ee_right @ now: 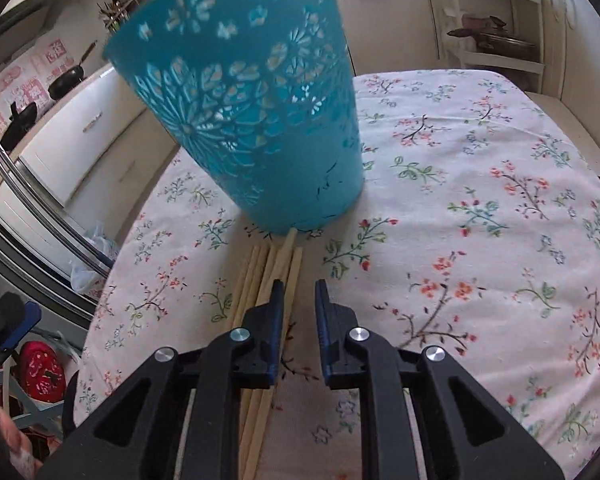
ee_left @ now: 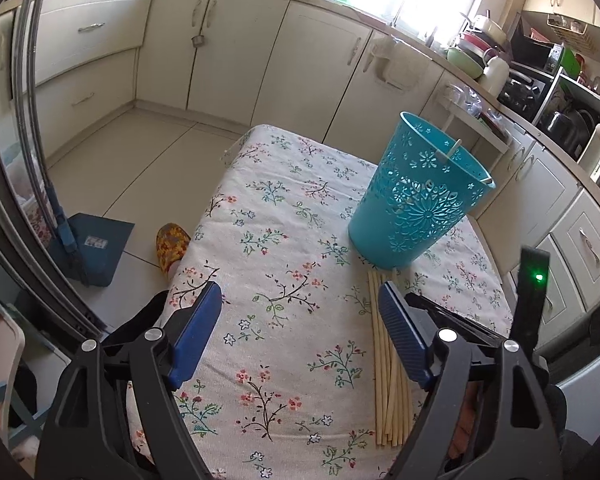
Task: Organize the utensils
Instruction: 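Grasp another chopstick with the right tool while the left tool grasps one too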
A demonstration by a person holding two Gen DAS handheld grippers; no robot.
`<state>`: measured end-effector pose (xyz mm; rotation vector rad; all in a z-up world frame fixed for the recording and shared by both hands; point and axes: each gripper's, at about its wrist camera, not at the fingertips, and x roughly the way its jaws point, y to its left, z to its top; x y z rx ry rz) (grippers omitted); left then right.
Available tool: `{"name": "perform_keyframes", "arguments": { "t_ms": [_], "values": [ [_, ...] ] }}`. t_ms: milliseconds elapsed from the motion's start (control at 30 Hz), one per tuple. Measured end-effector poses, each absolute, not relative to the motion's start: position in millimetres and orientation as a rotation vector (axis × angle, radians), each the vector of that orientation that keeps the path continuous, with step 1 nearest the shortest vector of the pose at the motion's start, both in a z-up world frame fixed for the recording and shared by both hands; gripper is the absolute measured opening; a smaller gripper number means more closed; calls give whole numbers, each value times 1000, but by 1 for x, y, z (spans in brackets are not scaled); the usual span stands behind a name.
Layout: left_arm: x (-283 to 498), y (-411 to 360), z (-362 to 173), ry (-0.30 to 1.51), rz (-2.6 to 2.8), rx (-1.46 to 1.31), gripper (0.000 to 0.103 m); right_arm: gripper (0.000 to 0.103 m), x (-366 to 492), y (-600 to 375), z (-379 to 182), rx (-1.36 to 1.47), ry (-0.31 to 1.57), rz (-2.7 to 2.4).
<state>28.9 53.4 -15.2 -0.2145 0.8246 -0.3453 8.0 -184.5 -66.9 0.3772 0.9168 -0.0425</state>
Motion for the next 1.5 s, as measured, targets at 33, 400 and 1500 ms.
{"name": "perform_keyframes", "arguments": {
  "t_ms": [33,400,1500],
  "values": [
    [29,53,-16,827,-345,-215,77,15,7,-184,-70,371,912,-44],
    [53,6,-45,915,-408,-92,77,6,-8,-193,-69,238,941,-22],
    [95,-85,-80,988,-458,210,6,6,-34,-238,-76,410,884,-3]
  ]
}}
